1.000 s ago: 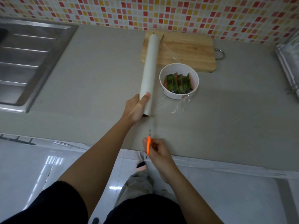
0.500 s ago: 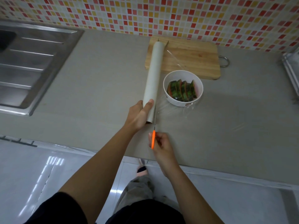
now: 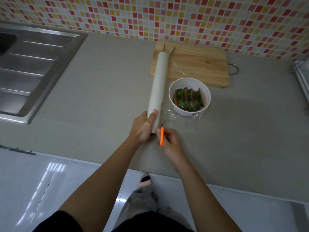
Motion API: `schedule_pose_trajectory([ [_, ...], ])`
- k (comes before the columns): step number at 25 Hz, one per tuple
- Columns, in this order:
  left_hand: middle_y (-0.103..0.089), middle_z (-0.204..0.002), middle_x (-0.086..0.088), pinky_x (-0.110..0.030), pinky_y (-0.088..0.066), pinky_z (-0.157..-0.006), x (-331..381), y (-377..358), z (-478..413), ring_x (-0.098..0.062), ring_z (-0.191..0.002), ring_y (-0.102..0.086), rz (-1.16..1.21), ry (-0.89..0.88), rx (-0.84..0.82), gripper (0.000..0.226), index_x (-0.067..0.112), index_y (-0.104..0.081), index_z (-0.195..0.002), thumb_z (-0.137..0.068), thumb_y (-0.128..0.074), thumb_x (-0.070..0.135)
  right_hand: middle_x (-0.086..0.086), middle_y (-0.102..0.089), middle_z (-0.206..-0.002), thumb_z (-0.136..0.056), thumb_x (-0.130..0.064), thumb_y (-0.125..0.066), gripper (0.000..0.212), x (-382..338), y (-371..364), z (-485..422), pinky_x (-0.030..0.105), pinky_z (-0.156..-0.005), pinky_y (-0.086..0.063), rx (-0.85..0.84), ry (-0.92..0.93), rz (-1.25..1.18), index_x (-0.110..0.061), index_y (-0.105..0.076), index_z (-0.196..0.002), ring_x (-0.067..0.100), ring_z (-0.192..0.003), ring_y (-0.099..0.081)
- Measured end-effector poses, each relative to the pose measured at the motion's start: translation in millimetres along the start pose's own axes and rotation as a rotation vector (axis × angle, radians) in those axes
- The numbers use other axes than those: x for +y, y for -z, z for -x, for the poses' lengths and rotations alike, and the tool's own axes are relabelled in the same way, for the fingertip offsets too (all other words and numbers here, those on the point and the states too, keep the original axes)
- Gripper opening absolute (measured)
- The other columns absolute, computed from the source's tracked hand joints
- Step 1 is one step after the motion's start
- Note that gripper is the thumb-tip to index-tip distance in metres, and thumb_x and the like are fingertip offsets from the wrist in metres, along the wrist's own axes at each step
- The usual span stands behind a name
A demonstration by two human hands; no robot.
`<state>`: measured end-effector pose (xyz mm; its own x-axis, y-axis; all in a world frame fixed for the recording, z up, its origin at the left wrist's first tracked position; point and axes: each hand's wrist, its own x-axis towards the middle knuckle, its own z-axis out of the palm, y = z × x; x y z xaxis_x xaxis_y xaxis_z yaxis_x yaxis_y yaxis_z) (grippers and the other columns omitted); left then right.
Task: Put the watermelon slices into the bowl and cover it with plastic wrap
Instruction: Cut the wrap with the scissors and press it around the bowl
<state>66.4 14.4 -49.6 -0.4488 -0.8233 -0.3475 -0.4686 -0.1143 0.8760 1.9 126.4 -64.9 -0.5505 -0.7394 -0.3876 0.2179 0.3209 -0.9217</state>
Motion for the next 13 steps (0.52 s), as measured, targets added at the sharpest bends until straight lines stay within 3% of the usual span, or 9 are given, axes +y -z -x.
schedule_pose_trajectory([
  [3, -0.067, -0.091, -0.004, -0.033, -0.048, -0.075, -2.3, -0.1, 0.3, -0.021, -0.084, -0.063, 0.008, 0.011, -0.007, 0.053, 0.014, -0.064, -0.09, -0.081, -0.042, 0.062, -0.008, -0.063, -0.08, -0.083, -0.05, -0.059, 0.038, -5.8, 2.1, -15.0, 0.01, -0.067, -0.042, -0.019, -0.009, 0.008, -0.014, -0.059, -0.093, -0.006, -0.071, -0.058],
  [6, -0.066, -0.085, 0.0, -0.03, -0.048, -0.069, -1.5, 0.8, 0.4, -0.019, -0.079, -0.062, 0.005, 0.009, -0.011, 0.051, 0.017, -0.063, -0.087, -0.081, -0.042, 0.062, -0.005, -0.064, -0.084, -0.084, -0.05, -0.057, 0.043, -14.2, 4.3, -29.5, 0.006, -0.061, -0.041, -0.009, 0.004, 0.054, -0.009, -0.059, -0.097, -0.007, -0.071, -0.058],
  [10, -0.069, -0.094, -0.006, -0.036, -0.052, -0.078, -1.6, 1.2, -1.6, -0.022, -0.085, -0.065, 0.008, 0.006, -0.011, 0.047, 0.013, -0.065, -0.097, -0.09, -0.045, 0.055, -0.002, -0.063, -0.081, -0.083, -0.051, -0.059, 0.048, -23.4, 2.3, -47.1, 0.013, -0.063, -0.043, -0.022, -0.017, 0.001, -0.006, -0.061, -0.097, 0.0, -0.073, -0.059],
  [13, -0.07, -0.096, -0.008, -0.041, -0.053, -0.08, -2.1, 2.1, -2.3, -0.025, -0.088, -0.066, 0.006, 0.001, -0.017, 0.042, 0.014, -0.065, -0.098, -0.094, -0.045, 0.051, -0.007, -0.058, -0.069, -0.085, -0.048, -0.059, 0.033, -28.0, 1.8, -58.1, 0.008, -0.055, -0.041, -0.009, -0.004, 0.013, -0.015, -0.059, -0.082, -0.007, -0.058, -0.055],
])
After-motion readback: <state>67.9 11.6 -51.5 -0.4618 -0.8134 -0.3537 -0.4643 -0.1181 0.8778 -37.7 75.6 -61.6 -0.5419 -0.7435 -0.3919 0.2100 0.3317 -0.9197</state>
